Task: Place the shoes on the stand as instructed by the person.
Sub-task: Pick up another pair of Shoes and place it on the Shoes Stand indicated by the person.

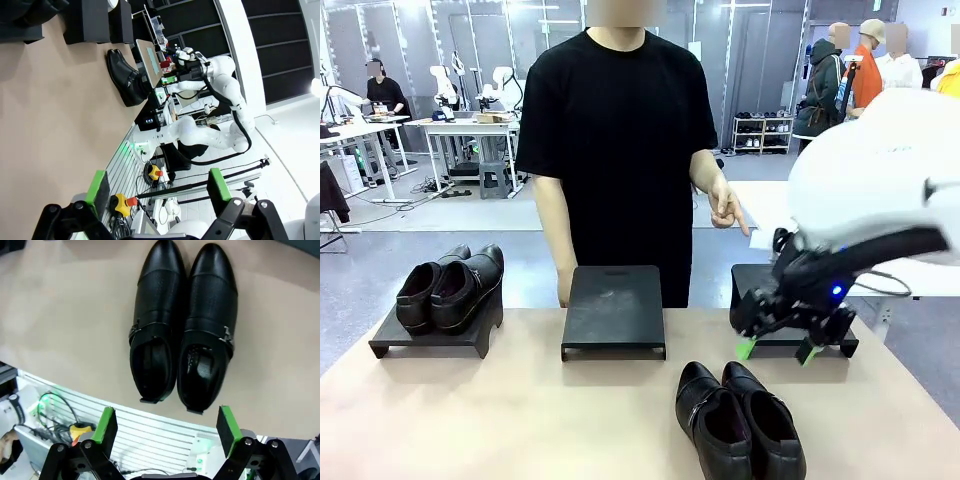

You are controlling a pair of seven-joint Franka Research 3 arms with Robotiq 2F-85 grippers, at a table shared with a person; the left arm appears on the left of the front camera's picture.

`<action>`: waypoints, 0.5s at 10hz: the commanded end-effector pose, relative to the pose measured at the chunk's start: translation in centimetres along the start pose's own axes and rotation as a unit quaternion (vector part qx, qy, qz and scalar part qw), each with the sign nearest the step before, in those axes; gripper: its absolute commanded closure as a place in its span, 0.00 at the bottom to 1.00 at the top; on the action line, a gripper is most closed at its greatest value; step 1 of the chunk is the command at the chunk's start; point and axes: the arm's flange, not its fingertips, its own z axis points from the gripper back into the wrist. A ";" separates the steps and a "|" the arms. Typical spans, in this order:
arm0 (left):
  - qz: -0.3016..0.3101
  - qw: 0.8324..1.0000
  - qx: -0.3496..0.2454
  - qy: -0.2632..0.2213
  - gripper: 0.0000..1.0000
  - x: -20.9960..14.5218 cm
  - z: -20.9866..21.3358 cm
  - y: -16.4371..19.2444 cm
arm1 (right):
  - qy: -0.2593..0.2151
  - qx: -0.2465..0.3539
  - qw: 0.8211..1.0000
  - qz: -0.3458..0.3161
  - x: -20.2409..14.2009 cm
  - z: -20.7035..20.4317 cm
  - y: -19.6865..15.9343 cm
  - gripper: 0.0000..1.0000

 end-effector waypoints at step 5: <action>-0.005 1.000 0.007 -0.007 0.00 0.1 -0.1 -0.1 | 0.020 -0.035 0.999 -0.028 0.3 -6.9 2.0 0.00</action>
